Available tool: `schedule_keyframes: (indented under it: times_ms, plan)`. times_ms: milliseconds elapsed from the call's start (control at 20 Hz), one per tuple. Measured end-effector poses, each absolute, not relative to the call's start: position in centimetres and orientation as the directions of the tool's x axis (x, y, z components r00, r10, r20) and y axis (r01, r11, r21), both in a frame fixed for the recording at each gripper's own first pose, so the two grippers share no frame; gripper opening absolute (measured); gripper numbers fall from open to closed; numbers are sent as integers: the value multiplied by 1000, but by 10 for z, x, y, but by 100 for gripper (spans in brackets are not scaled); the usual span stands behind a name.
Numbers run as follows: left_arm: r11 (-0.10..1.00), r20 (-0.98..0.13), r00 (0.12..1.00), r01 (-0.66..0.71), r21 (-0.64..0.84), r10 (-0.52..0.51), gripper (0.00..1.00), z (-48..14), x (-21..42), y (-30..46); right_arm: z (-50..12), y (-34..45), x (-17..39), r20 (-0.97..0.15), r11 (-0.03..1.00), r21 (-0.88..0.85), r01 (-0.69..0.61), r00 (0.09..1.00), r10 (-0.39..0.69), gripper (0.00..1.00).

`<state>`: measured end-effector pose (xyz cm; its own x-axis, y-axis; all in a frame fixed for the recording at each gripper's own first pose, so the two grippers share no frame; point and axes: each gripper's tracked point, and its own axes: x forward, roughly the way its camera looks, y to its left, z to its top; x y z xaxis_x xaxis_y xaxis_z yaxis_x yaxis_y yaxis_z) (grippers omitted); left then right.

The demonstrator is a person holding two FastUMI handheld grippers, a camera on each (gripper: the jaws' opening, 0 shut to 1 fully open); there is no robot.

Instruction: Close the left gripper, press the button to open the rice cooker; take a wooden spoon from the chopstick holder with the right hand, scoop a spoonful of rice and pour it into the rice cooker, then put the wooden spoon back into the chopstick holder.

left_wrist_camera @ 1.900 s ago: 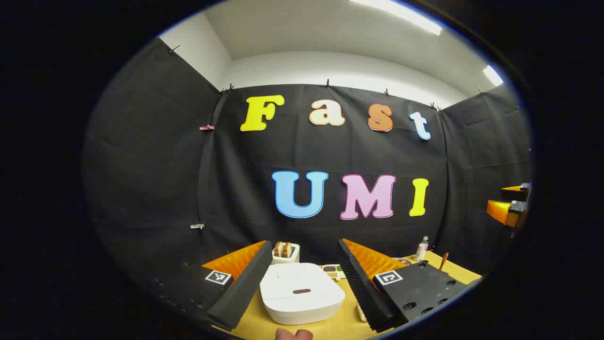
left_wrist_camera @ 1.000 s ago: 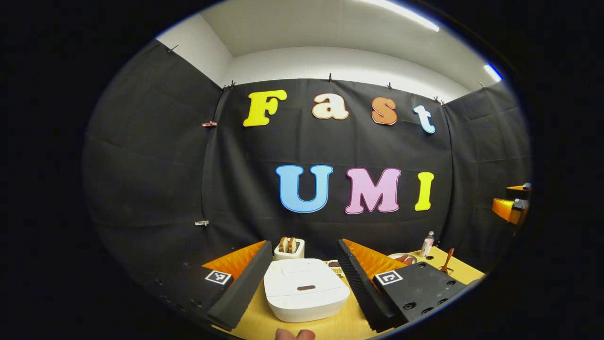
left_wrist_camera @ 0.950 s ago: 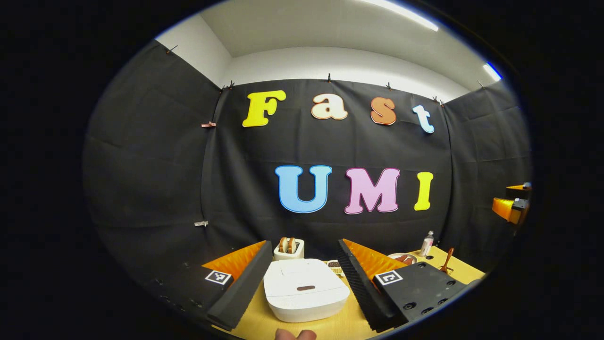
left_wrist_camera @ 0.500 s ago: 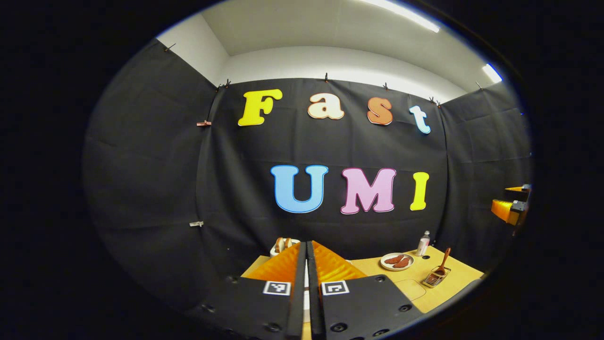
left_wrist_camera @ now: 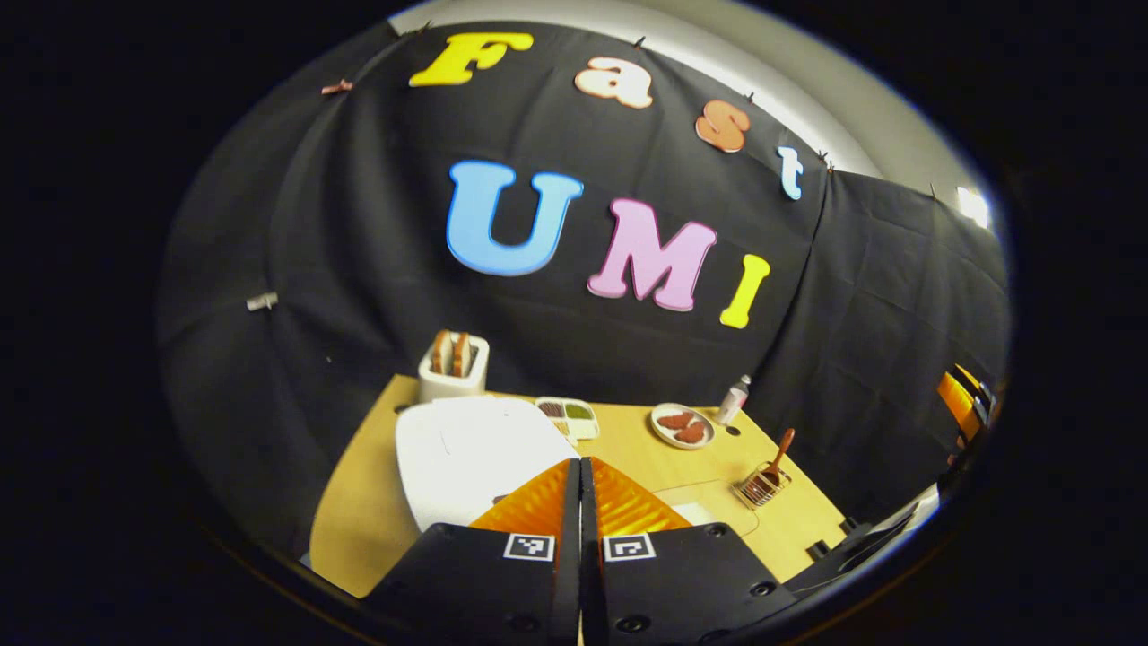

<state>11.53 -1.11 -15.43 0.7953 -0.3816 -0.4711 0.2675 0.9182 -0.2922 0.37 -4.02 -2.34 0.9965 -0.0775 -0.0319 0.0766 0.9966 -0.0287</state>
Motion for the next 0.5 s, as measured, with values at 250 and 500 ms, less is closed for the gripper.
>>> schedule_keyframes:
  times_ms: [250,500]
  plan:
    - [931,-642,676,228,-284,-361,6,-226,152,4,-36,-62,-2,-57,990,-46,130,989,-133,97]
    - [940,-738,582,209,-270,-342,6,-264,162,8,-45,-79,-6,-78,981,-52,185,979,-189,97]
